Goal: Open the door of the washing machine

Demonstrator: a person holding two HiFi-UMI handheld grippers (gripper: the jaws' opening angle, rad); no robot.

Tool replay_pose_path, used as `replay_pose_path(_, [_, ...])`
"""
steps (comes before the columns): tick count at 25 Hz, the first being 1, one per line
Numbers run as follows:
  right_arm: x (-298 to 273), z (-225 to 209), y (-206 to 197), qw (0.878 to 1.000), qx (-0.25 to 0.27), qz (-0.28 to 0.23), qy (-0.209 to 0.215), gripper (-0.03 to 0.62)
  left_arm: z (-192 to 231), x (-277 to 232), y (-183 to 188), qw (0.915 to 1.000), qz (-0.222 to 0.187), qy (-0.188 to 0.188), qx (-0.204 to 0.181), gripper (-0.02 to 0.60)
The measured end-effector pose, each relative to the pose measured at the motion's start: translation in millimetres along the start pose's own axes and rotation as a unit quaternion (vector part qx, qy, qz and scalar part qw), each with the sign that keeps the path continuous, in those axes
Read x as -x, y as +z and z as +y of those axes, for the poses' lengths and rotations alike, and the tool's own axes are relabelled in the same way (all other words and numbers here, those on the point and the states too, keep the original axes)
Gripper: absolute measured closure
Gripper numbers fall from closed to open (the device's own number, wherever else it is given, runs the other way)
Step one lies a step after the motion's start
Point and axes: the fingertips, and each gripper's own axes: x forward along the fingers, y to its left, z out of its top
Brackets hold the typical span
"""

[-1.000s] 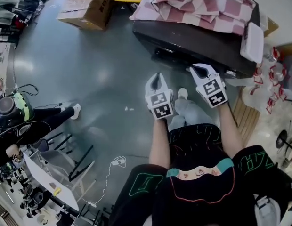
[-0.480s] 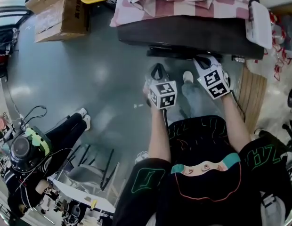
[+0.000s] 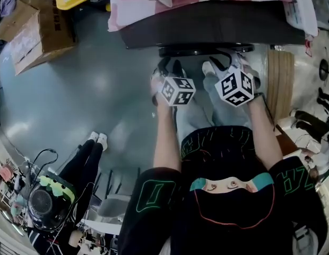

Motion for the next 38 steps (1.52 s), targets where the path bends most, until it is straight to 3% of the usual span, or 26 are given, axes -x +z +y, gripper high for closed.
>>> replay_pose_path(3, [-3.4,-6.1,-10.2,0.998,0.054,0.028,-0.031,0.464,0.9,-16.2,-6.1,0.9994,0.004,-0.021,-0.028,0.446])
replay_pose_path(7, [-9.0,-7.1,-17.1,0.991,0.112,0.062,-0.038,0.448,-3.9,-34.5,-13.4,0.9963,0.015,-0.046,-0.070,0.437])
replay_pose_path(13, [-17.7,-3.4,-20.5,0.977,0.180,0.101,-0.044,0.448,-6.4,-49.6,-15.5,0.9886,0.018,-0.047,-0.142,0.426])
replay_pose_path(17, [-18.7,-3.4,-21.5,0.972,0.197,0.120,-0.049,0.449,-7.1,-47.5,-15.5,0.9922,0.012,-0.034,-0.119,0.426])
replay_pose_path(20, [-18.2,2.2,-23.8,0.967,0.217,0.128,-0.036,0.454,-10.5,-46.4,-19.1,0.9933,0.031,-0.036,-0.106,0.425])
replay_pose_path(26, [-17.7,0.2,-23.6,0.971,0.208,0.117,-0.028,0.464,-13.6,-48.8,-17.5,0.9936,0.049,-0.038,-0.094,0.426])
replay_pose_path(30, [-14.7,7.1,-29.0,0.976,0.193,0.105,0.017,0.457,-22.3,-42.8,-25.7,0.9935,0.063,-0.053,-0.079,0.426])
replay_pose_path(32, [-11.3,18.5,-34.7,0.972,0.204,0.104,0.045,0.447,-35.8,-33.9,-38.6,0.9921,0.078,-0.066,-0.073,0.430])
replay_pose_path(38, [3.3,46.0,-56.8,0.961,0.257,0.085,0.062,0.445,-80.0,-14.7,-68.6,0.9941,0.095,-0.038,-0.036,0.433])
